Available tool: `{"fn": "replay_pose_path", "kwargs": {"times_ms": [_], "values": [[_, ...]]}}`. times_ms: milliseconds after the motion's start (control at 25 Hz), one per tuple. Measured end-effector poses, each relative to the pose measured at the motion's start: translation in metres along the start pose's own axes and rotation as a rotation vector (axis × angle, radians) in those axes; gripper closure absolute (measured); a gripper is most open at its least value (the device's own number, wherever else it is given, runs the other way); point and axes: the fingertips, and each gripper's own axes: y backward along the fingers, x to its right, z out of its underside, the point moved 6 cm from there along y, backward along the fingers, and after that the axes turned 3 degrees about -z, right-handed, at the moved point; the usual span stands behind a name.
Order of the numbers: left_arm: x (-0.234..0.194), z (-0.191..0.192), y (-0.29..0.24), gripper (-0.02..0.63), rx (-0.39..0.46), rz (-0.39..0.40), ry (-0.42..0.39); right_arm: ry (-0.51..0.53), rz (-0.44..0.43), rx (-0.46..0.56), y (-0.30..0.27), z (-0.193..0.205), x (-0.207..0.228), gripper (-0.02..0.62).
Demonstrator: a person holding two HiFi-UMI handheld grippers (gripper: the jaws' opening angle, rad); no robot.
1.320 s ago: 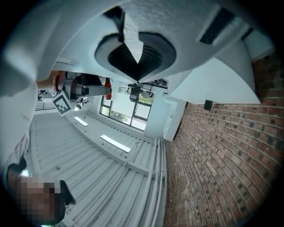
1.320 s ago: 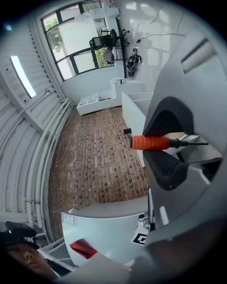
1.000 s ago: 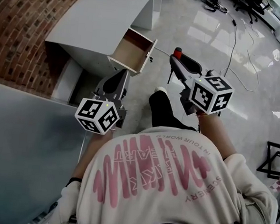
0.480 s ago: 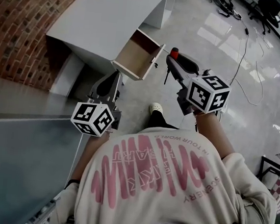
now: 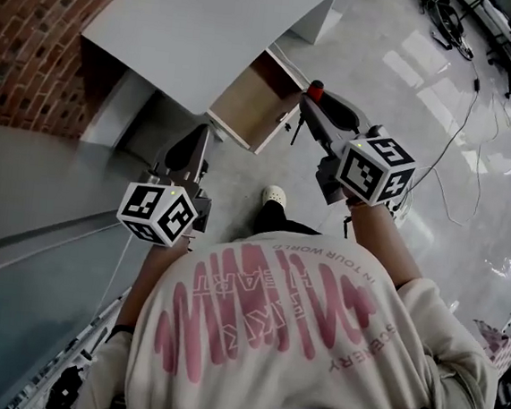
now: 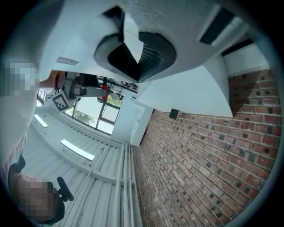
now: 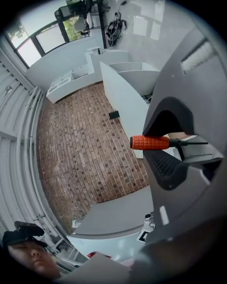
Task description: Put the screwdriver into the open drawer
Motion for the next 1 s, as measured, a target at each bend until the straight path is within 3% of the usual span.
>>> {"fn": "replay_pose_path", "kwargs": {"times_ms": [200,440,600,800,1000], "values": [[-0.015,0.004,-0.021,0.604,-0.006,-0.087,0.042,0.037,-0.078,-0.046,-0.037,0.010,0.030,0.488],[-0.032,0.007,-0.033,0.604,-0.008,-0.205,0.051,0.003,-0.129,-0.115,-0.077,0.032,0.065,0.488],[-0.053,0.010,-0.033,0.604,0.006,-0.273,0.071,0.077,-0.187,-0.140,-0.111,0.045,0.070,0.488],[-0.067,0.019,-0.030,0.604,-0.014,-0.312,0.117,0.168,-0.240,-0.230,-0.136,0.076,0.068,0.488],[-0.090,0.016,-0.043,0.604,-0.010,-0.305,0.115,0.239,-0.297,-0.305,-0.165,0.105,0.069,0.488]]}}
